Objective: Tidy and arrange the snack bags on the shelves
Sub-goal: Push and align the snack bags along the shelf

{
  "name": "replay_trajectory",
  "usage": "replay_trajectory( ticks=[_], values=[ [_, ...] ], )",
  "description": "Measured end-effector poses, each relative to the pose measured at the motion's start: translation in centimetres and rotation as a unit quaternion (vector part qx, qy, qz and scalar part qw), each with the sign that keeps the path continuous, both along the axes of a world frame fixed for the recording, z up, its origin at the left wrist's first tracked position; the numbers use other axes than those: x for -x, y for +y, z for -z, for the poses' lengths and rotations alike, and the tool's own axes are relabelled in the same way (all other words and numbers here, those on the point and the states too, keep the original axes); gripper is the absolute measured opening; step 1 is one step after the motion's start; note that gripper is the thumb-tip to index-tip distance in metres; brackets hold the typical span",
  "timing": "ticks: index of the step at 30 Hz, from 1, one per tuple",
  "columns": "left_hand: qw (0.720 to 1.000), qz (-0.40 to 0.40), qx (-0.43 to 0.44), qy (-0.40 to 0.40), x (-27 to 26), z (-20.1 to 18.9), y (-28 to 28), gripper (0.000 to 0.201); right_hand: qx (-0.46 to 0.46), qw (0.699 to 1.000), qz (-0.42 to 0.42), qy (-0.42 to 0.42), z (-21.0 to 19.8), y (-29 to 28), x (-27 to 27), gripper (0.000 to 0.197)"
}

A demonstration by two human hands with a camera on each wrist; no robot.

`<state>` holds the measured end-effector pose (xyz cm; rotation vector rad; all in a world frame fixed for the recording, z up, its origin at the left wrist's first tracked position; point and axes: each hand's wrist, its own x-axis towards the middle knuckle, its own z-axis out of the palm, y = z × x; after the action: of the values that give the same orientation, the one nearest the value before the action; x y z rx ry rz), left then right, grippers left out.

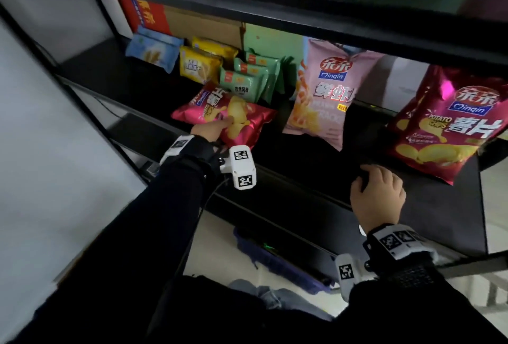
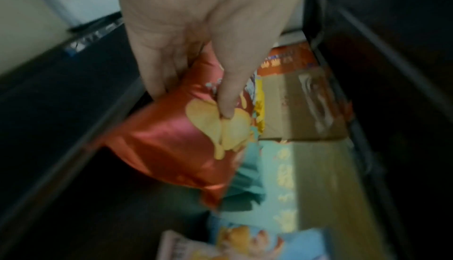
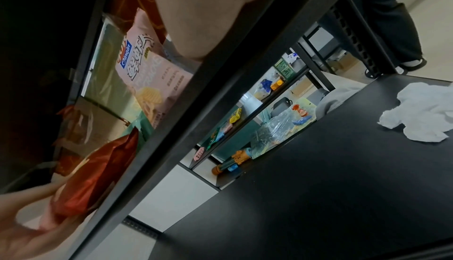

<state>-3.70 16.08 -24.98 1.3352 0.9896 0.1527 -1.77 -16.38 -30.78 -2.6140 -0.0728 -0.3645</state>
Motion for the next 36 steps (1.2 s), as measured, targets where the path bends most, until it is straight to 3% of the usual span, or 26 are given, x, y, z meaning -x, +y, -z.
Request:
replay_trajectory(
  ticks=[3, 5, 7, 11, 15, 19, 22, 24, 28, 33, 36],
  values=[
    [0.986, -0.141, 0.014, -0.085, 1.5, -1.0, 0.5, 0.051, -0.004, 1.0, -0.001, 0.001, -0.2, 0.0, 0.1, 0.03],
    [0.955, -0.232, -0.055, -0.176, 2.2, -2.7, -0.9, 0.057, -0.009, 1.0, -0.002, 0.011, -0.5, -0.1, 0.2, 0.031],
    [0.925, -0.235, -0.12, -0.273, 2.2, -5.0, -3.7, 0.063, -0.015, 0.999, -0.015, 0.031, -0.9, -0.4, 0.2, 0.034],
    [0.919, -0.096, -0.118, -0.365, 0.3, -6.0, -11.6, 0.064, -0.01, 0.997, -0.058, 0.05, -1.4, -2.0, 0.5, 0.036],
    [0.92, 0.113, -0.072, -0.369, -1.2, -3.9, -18.4, 0.058, -0.02, 1.0, 0.01, 0.003, -1.4, -4.6, 2.4, 0.03],
    [0.878, 0.329, -0.096, -0.334, -3.9, -3.1, -21.9, 0.053, -0.027, 0.998, 0.061, 0.016, -1.6, -7.9, 3.9, 0.021],
    [0.824, 0.465, -0.123, -0.298, -5.8, -2.5, -23.8, 0.052, -0.045, 0.994, 0.088, 0.046, -1.6, -9.6, 4.8, 0.019],
    [0.812, 0.498, -0.14, -0.271, -6.7, -1.7, -25.0, 0.054, -0.056, 0.991, 0.105, 0.057, -1.5, -10.1, 5.3, 0.025],
    [0.817, 0.489, -0.183, -0.244, -7.3, -0.6, -26.7, 0.069, -0.083, 0.987, 0.118, 0.076, -1.4, -10.7, 5.7, 0.035],
    [0.798, 0.505, -0.226, -0.24, -7.1, -0.3, -26.9, 0.063, -0.112, 0.983, 0.139, 0.046, -1.4, -10.7, 5.9, 0.025],
    [0.807, 0.492, -0.225, -0.237, -6.5, 0.0, -26.6, 0.061, -0.123, 0.982, 0.142, 0.021, -1.6, -10.5, 5.7, 0.019]
  ],
)
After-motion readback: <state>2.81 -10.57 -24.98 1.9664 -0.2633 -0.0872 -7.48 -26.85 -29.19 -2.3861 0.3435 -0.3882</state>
